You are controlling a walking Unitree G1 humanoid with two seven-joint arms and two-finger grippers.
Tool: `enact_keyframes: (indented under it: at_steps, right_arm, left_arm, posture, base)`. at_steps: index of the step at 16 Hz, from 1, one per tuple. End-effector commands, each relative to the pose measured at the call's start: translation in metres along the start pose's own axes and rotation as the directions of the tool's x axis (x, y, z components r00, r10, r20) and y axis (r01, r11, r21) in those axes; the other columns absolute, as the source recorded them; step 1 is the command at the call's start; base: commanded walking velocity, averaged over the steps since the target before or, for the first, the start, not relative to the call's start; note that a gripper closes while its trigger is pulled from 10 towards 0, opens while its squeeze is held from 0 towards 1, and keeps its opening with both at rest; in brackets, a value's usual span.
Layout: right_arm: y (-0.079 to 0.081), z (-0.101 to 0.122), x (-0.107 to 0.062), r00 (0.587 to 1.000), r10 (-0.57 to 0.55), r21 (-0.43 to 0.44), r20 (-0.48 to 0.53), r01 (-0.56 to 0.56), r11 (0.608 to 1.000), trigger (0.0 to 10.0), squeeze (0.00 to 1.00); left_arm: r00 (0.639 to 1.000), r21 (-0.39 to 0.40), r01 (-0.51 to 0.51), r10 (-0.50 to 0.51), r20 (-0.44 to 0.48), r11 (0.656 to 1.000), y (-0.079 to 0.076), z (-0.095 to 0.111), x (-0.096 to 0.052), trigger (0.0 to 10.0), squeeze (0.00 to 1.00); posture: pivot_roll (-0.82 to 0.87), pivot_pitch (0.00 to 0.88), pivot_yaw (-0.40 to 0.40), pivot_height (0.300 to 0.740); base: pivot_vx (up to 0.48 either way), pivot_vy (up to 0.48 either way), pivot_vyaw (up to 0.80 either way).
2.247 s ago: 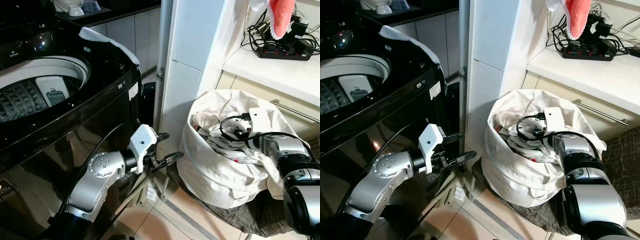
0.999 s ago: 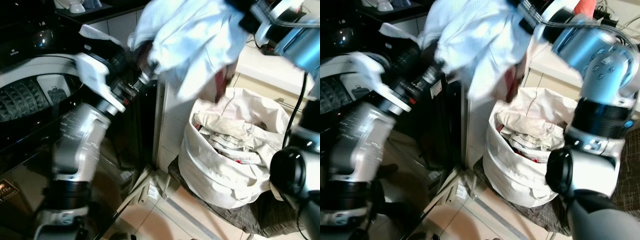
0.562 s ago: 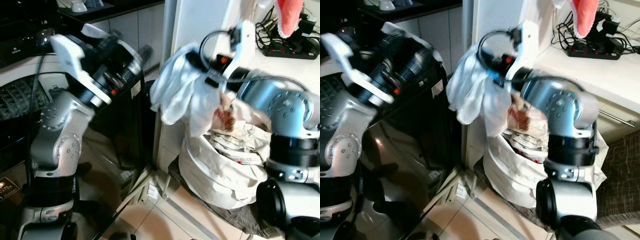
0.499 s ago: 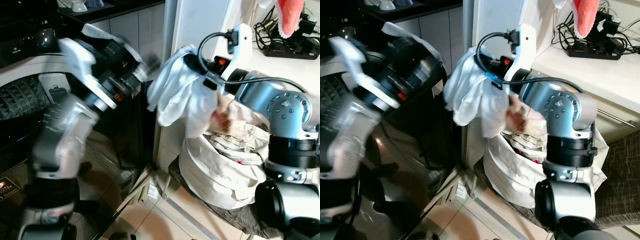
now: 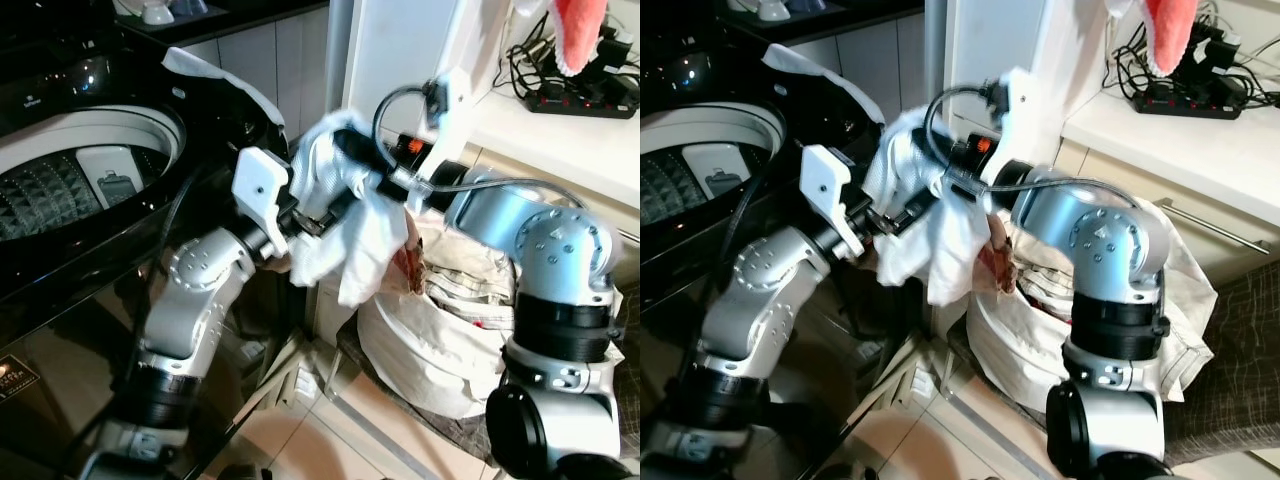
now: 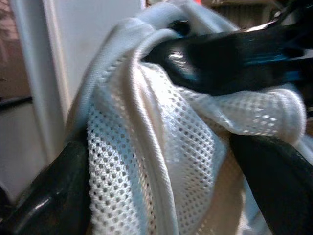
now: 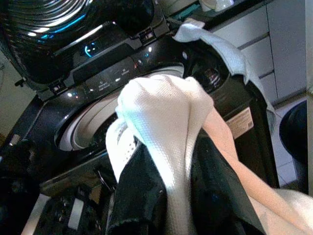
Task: Clothes washing
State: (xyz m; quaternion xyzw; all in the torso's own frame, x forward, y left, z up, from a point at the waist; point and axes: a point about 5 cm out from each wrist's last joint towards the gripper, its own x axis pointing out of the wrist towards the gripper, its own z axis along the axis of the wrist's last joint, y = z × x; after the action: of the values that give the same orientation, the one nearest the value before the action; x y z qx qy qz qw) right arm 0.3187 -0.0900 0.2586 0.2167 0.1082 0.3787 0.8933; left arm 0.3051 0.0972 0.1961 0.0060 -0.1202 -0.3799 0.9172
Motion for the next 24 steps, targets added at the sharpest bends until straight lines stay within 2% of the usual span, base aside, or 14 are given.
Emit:
enact_keyframes:
  at_steps: [1, 2, 3, 4, 5, 11, 24]
  right_arm:
    - [0.006, 0.0, -0.001, 1.0, 0.017, -0.005, 0.003, -0.017, 1.0, 0.0, 0.0]
    - [0.007, -0.003, 0.0, 1.0, 0.02, 0.004, -0.008, -0.02, 1.0, 0.0, 0.0]
    - [0.008, -0.005, 0.001, 1.0, 0.02, 0.007, -0.014, -0.02, 1.0, 0.0, 0.0]
    - [0.009, -0.008, 0.001, 1.0, 0.022, 0.011, -0.021, -0.022, 1.0, 0.0, 0.0]
    - [0.01, -0.009, 0.001, 0.999, 0.024, 0.014, -0.024, -0.024, 1.0, 0.0, 0.0]
    - [0.014, -0.01, 0.001, 1.0, 0.025, 0.023, -0.019, -0.025, 0.999, 0.0, 0.0]
    - [0.014, -0.012, 0.0, 0.999, 0.022, 0.029, -0.03, -0.021, 0.999, 0.0, 0.0]
  left_arm:
    - [0.997, -0.012, 0.073, -0.073, 0.021, 0.997, -0.013, 0.001, 0.002, 10.0, 0.53]
    - [0.994, -0.023, 0.108, -0.107, 0.019, 0.994, -0.019, -0.003, 0.002, 10.0, 0.36]
    - [0.993, -0.04, 0.12, -0.12, 0.016, 0.992, -0.022, -0.005, 0.002, 10.0, 0.14]
    - [0.991, -0.057, 0.131, -0.131, 0.012, 0.99, -0.024, -0.007, 0.002, 10.0, 0.1]
    - [0.993, -0.06, 0.114, -0.114, 0.003, 0.992, -0.023, -0.008, 0.002, 0.0, 0.08]
    - [0.997, 0.007, 0.021, -0.02, -0.07, 1.0, -0.006, -0.016, -0.001, 0.0, 0.0]
    - [0.994, -0.003, 0.003, -0.004, -0.107, 1.0, -0.005, -0.021, -0.004, 0.0, 0.0]
  posture:
    - [0.0, 0.0, -0.063, 0.74]
    - [0.0, 0.0, -0.065, 0.74]
    - [0.0, 0.0, -0.065, 0.74]
    - [0.0, 0.0, -0.065, 0.74]
    - [-0.01, 0.0, -0.064, 0.74]
    - [0.0, 0.0, -0.056, 0.74]
    - [0.0, 0.0, -0.058, 0.74]
  base:
    - [0.0, 0.0, 0.0]
    - [0.0, 0.0, 0.0]
    - [0.0, 0.0, 0.0]
    - [0.0, 0.0, 0.0]
    - [0.0, 0.0, 0.0]
    - [0.0, 0.0, 0.0]
    - [0.0, 0.0, 0.0]
